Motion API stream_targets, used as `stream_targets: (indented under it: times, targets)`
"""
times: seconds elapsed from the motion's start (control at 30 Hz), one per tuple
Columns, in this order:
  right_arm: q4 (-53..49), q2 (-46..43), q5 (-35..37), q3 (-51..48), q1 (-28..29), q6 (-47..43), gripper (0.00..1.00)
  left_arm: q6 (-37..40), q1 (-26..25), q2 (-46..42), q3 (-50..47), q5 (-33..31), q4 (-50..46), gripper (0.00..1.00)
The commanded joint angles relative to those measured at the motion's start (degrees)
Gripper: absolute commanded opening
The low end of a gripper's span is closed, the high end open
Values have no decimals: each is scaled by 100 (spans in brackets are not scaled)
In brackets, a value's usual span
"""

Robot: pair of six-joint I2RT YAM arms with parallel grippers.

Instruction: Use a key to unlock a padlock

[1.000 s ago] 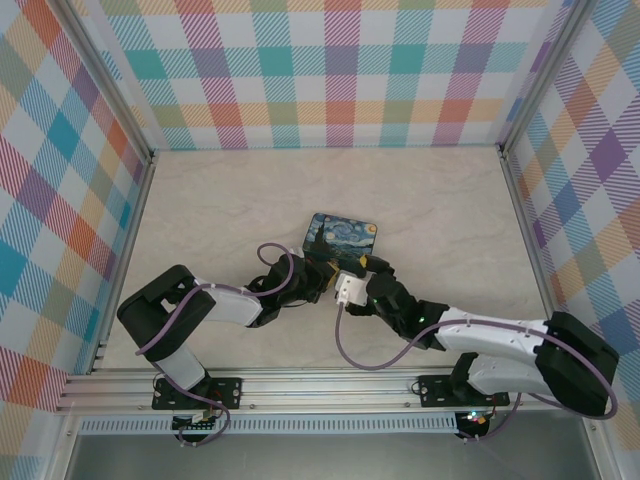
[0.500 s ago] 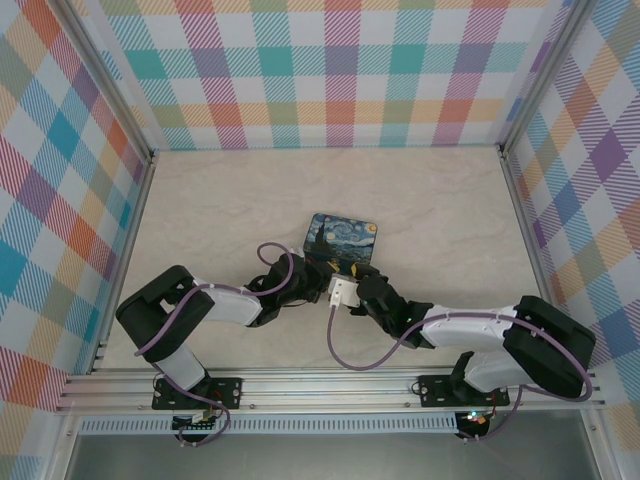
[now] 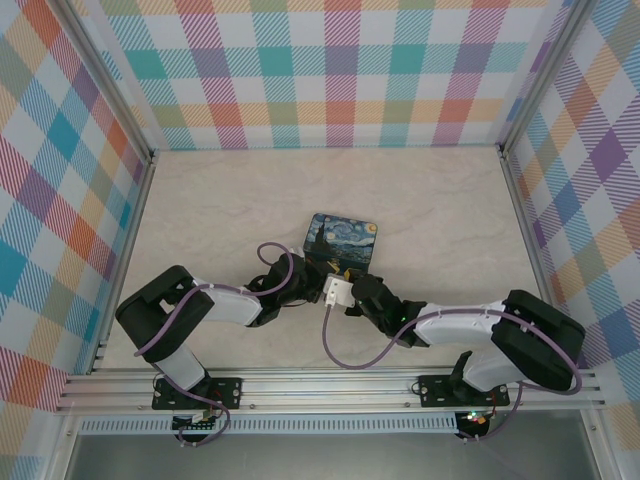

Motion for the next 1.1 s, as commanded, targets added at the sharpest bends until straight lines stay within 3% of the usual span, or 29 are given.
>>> stream_targets:
  times: [0.0,0.47,0.67,0.87,1.07]
  targets:
    - [307,121,-98,197,33,117,25,-23,-17,-239,200,69,123,0]
    - [566,300,155,164,-33,418,4,-26,-17,-252,180,65,122,0]
    - [309,177,188,246,-139,813,0,-26,-24,-244,181,65,123,0]
    - [-320,-303,-455,386,-369,2026,0,-26,-22,-248,167,67,157,0]
    - [-182,-430,-1254,222,-614,3149,0,-17,-26,-244,172,69,169,0]
